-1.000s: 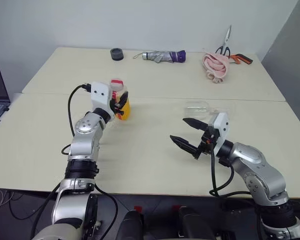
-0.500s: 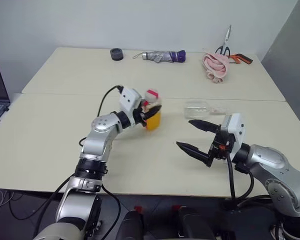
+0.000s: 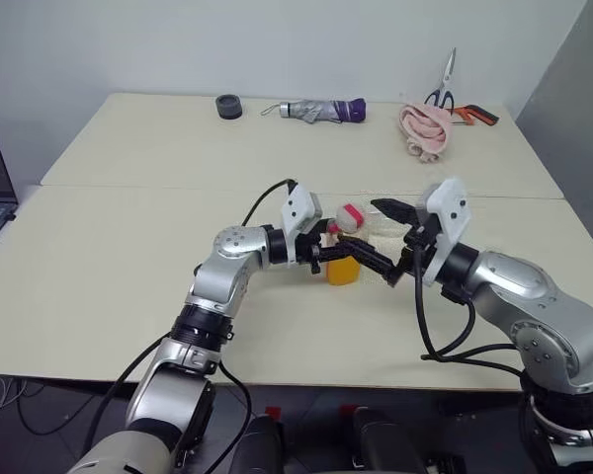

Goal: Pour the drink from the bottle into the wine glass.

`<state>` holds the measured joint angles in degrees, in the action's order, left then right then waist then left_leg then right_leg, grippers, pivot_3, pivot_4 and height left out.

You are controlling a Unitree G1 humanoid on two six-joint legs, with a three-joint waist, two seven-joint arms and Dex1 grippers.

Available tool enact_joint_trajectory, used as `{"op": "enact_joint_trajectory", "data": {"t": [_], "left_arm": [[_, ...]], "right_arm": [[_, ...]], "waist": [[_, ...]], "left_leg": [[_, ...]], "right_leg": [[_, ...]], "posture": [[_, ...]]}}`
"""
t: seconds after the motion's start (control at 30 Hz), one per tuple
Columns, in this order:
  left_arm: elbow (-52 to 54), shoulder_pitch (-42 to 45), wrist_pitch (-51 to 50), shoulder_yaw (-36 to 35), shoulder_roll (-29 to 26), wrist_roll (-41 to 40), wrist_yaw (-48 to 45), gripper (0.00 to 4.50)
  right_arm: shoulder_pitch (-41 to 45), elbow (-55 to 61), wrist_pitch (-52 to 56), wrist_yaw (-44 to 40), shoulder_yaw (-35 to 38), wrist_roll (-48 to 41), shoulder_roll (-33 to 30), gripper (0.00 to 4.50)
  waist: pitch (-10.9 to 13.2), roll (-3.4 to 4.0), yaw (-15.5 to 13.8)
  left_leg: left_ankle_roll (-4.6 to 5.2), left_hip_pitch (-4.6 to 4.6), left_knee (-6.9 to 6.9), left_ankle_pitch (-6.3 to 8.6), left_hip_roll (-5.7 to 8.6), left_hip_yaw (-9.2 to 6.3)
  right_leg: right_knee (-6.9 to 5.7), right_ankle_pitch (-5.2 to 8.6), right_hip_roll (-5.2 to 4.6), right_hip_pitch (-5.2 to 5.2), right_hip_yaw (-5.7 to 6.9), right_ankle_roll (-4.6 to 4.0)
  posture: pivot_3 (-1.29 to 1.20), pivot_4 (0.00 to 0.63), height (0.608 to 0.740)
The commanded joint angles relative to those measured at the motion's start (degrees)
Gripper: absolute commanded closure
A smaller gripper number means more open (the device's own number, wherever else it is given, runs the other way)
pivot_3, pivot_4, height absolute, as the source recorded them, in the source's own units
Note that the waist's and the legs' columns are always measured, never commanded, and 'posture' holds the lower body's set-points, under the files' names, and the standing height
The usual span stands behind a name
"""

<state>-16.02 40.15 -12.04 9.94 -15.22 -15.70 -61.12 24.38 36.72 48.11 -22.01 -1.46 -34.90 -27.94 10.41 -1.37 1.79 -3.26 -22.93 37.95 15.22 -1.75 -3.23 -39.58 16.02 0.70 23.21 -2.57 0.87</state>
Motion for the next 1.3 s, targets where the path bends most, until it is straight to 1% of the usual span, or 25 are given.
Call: {"op": "enact_joint_trajectory", "data": {"t": [0.03,0.27,0.47,0.53,0.6,0.7,0.77,0.87,0.93,1.03,1.13,1.27,1.3], "left_arm": [[1.37,1.27,1.96,0.19,0.61,-0.30,-0.81,2.62],[0.75,1.31,2.69,0.18,0.76,0.15,-1.34,2.62],[0.65,1.29,2.97,0.29,0.77,0.18,-1.22,2.62],[0.67,1.25,3.01,0.34,0.73,0.18,-1.18,2.62],[0.81,1.15,2.99,0.38,0.72,0.21,-1.08,2.62],[0.98,1.06,2.90,0.37,0.64,0.19,-1.01,2.62],[1.12,1.04,2.80,0.31,0.53,0.13,-1.02,2.62],[1.58,1.04,2.48,0.22,0.33,-0.05,-1.10,2.62],[2.16,1.21,1.91,0.09,0.15,-0.56,-1.56,2.63],[3.48,1.64,0.76,0.04,-0.58,-1.73,-3.64,2.63],[5.17,2.19,-0.87,-0.25,-1.69,-3.30,-6.32,2.63],[5.90,3.65,-0.72,-0.51,-3.67,-3.48,-9.57,2.63],[5.36,3.97,-0.29,-0.60,-4.01,-3.12,-9.91,2.63]], "right_arm": [[2.10,0.44,-0.13,1.34,-0.73,0.91,1.22,0.00],[3.73,-1.64,-0.70,2.24,-3.21,3.84,3.07,0.00],[3.82,-2.42,-1.41,1.36,-4.30,5.90,3.25,0.00],[3.69,-2.50,-1.73,1.23,-4.20,6.09,3.73,0.38],[3.51,-2.48,-2.02,1.15,-3.93,6.04,4.42,0.87],[3.09,-2.56,-2.48,0.65,-3.91,6.18,4.98,2.01],[2.64,-2.62,-2.89,0.05,-4.08,6.14,5.08,2.64],[2.07,-2.95,-3.88,-1.51,-4.56,5.99,4.76,2.65],[2.06,-4.19,-6.40,-5.79,-4.96,5.00,4.04,2.65],[3.87,-10.10,-11.23,-16.43,-5.78,4.77,0.56,2.65],[7.64,-16.81,-15.19,-27.14,-6.65,4.92,-3.05,2.65],[14.98,-29.72,-23.44,-42.23,-9.60,9.69,-9.28,2.65],[16.63,-32.10,-22.83,-44.60,-9.21,8.85,-10.21,2.65]], "waist": [[0.00,0.00,0.04],[0.00,0.00,0.00],[0.00,0.01,0.01],[0.00,0.01,0.01],[0.00,0.01,0.02],[0.00,0.01,0.01],[0.00,0.01,0.01],[0.00,0.01,0.01],[0.00,0.01,0.01],[0.01,0.01,0.03],[0.03,0.05,0.15],[0.12,0.17,0.12],[0.16,0.20,0.11]], "left_leg": [[0.00,0.00,0.00,0.00,0.00,0.01],[0.00,-0.01,0.00,0.00,0.00,0.01],[0.00,-0.01,-0.01,0.00,0.00,0.01],[0.00,-0.02,0.00,0.00,0.00,0.01],[0.00,-0.01,-0.01,0.00,0.00,0.00],[0.00,-0.01,-0.01,0.00,0.00,0.00],[0.00,-0.01,-0.01,0.00,0.00,0.00],[0.01,-0.01,-0.01,0.00,0.00,0.01],[0.01,-0.01,-0.01,0.00,0.00,0.01],[0.01,0.00,-0.01,0.00,0.00,0.02],[0.01,0.02,-0.01,0.00,0.00,0.04],[0.02,0.02,-0.02,0.00,-0.02,0.04],[0.02,0.02,0.00,0.00,-0.02,0.05]], "right_leg": [[0.00,0.00,0.00,0.00,-0.01,0.00],[0.02,0.00,0.00,0.00,0.00,0.00],[0.02,0.00,0.00,0.01,-0.01,0.00],[0.03,0.00,0.00,0.01,0.00,0.00],[0.02,0.00,0.00,0.01,0.00,0.00],[0.03,0.00,0.00,0.01,0.00,0.00],[0.03,0.00,-0.01,0.01,0.00,0.00],[0.03,0.00,0.00,0.01,0.00,0.00],[0.03,0.00,-0.01,0.01,-0.01,0.00],[0.04,0.00,0.00,0.01,-0.01,0.00],[0.04,0.00,0.01,0.01,-0.02,0.00],[0.06,0.00,0.04,0.01,-0.01,0.00],[0.06,0.00,0.04,0.01,-0.01,0.00]], "posture": [[0.00,0.150,0.740],[0.00,0.150,0.740],[0.00,0.150,0.740],[0.00,0.150,0.740],[0.00,0.150,0.740],[0.00,0.150,0.740],[0.00,0.150,0.740],[0.00,0.150,0.740],[0.00,0.150,0.740],[0.00,0.150,0.740],[0.00,0.150,0.740],[0.00,0.150,0.740],[0.00,0.150,0.740]]}}
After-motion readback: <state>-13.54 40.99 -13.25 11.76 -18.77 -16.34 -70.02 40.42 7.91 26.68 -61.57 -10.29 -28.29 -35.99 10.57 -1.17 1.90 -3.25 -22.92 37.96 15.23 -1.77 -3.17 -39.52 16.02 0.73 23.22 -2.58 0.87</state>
